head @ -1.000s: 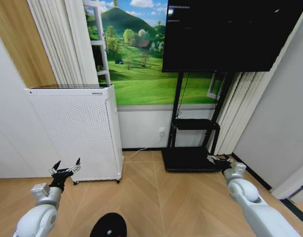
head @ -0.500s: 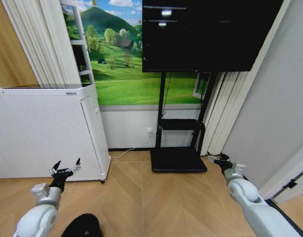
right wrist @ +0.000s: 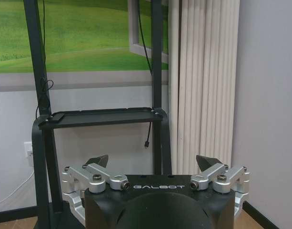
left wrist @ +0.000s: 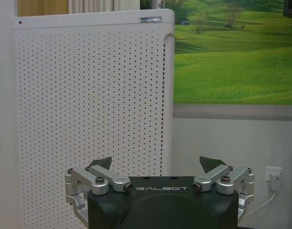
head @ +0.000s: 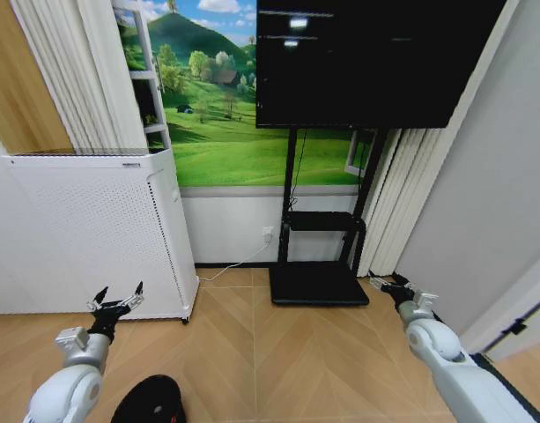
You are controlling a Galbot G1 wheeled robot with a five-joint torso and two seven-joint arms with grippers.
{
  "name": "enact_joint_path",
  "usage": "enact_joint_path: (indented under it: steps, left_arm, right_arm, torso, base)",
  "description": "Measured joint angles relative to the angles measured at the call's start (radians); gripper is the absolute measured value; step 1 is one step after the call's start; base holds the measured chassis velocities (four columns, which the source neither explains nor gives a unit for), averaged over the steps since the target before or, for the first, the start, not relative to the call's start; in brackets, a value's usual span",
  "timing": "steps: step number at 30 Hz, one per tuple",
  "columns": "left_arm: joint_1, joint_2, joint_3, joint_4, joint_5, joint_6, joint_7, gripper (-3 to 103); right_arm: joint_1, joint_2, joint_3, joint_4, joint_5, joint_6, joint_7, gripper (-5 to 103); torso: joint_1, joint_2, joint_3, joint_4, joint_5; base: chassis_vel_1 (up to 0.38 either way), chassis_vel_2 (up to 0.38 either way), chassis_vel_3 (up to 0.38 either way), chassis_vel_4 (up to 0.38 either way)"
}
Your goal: Pick up the trash bin and place the garbage on the floor into it.
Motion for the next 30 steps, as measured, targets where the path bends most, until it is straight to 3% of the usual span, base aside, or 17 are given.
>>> enact_joint_path:
  steps: [13, 20, 21, 22, 25, 26, 30]
  left_arm:
    - [0.000, 0.000, 0.000, 0.000, 0.000, 0.000, -0.001, 100]
    - [0.000, 0.000, 0.000, 0.000, 0.000, 0.000, 0.000, 100]
    - [0.000, 0.000, 0.000, 0.000, 0.000, 0.000, 0.000, 100]
    - [0.000, 0.000, 0.000, 0.000, 0.000, 0.000, 0.000, 100]
    - [0.000, 0.000, 0.000, 0.000, 0.000, 0.000, 0.000, 100]
    - [0.000, 0.000, 0.000, 0.000, 0.000, 0.000, 0.000, 100]
    - [0.000, 0.000, 0.000, 0.000, 0.000, 0.000, 0.000, 100]
  right_arm:
    - [0.000, 0.000, 0.000, 0.000, 0.000, 0.000, 0.000, 100]
    - [0.000, 0.000, 0.000, 0.000, 0.000, 0.000, 0.000, 100]
    - [0.000, 0.000, 0.000, 0.000, 0.000, 0.000, 0.000, 100]
    - [0.000, 0.000, 0.000, 0.000, 0.000, 0.000, 0.000, 100]
    - [0.000, 0.000, 0.000, 0.000, 0.000, 0.000, 0.000, 100]
    - [0.000, 0.000, 0.000, 0.000, 0.000, 0.000, 0.000, 100]
    - [0.000, 0.000, 0.000, 0.000, 0.000, 0.000, 0.000, 100]
  torso:
    - [0.000, 0.000, 0.000, 0.0005, 0.0000]
    - [0.000, 0.000, 0.000, 0.0008, -0.0001]
    - [0.000, 0.000, 0.000, 0.0002, 0.0013]
    - [0.000, 0.000, 0.000, 0.0003, -0.0002]
    - [0.000, 0.000, 0.000, 0.0004, 0.0011]
    - [0.000, 0.000, 0.000, 0.0004, -0.0003]
    - [0.000, 0.000, 0.000, 0.0006, -0.0002]
  base:
    - [0.212, -0.249, -0.225, 0.258]
    - [0.333, -0.353, -0.329, 0.362]
    - [0.354, -0.384, -0.336, 0.394]
    - [0.357, -0.410, -0.345, 0.393]
    - [0.349, -0.406, -0.368, 0.396]
    - [0.334, -0.400, -0.336, 0.366]
    - [0.351, -0.379, -0.331, 0.359]
